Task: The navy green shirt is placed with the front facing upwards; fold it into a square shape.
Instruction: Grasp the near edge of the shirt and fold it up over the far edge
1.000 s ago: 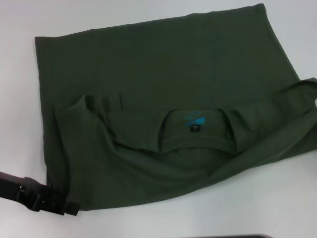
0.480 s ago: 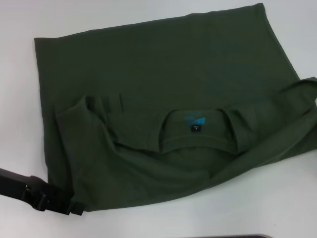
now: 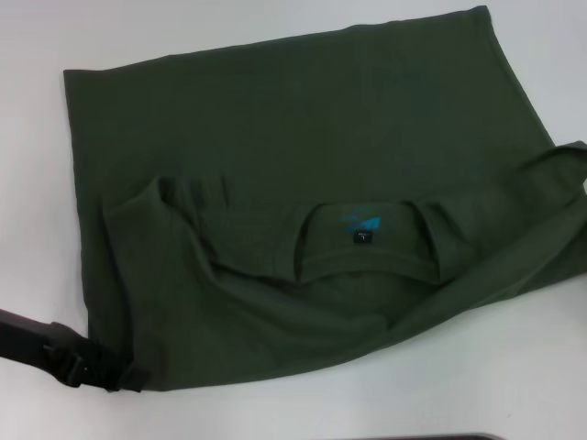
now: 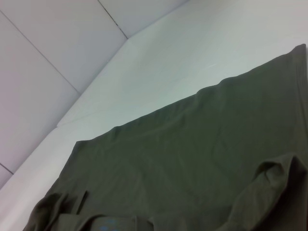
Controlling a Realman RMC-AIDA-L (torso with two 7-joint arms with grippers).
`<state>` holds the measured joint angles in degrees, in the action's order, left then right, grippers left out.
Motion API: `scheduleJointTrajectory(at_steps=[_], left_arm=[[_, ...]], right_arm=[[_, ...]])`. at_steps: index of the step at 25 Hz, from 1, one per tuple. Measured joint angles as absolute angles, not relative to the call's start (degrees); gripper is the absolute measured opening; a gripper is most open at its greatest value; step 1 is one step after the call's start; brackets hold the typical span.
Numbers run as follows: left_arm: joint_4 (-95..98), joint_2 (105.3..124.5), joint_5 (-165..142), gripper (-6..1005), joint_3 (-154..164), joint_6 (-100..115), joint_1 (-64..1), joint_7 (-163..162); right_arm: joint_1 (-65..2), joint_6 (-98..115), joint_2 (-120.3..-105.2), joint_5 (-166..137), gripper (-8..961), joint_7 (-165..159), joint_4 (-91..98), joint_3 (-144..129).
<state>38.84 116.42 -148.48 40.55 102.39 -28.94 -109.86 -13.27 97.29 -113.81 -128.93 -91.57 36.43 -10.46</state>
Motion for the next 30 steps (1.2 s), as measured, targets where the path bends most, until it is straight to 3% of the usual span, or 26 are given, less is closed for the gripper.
scheduleJointTrajectory(at_steps=[3,8,17,30], left_arm=[[38.85,116.47,-149.18,508,40.56,102.09,-29.18,-109.95],[38.83,116.48,-149.24,269,40.52,101.54,-29.27,-110.02],[38.49,116.43,-149.40,11,40.55,101.44,-29.44,-109.94],[38.87,114.17,-150.32,11,40.46,106.07,-29.64,-107.73]], right_arm=[[-13.34,97.29,-113.81,-128.93,43,-91.57,36.43,-10.46],[-13.41,97.29,-113.86,-128.93,43,-91.58,36.45,-10.46],[-13.57,97.14,-113.82,-128.93,43,-91.57,36.40,-10.39],[-12.26,96.87,-114.23,-129.28,43,-90.98,36.38,-10.17]])
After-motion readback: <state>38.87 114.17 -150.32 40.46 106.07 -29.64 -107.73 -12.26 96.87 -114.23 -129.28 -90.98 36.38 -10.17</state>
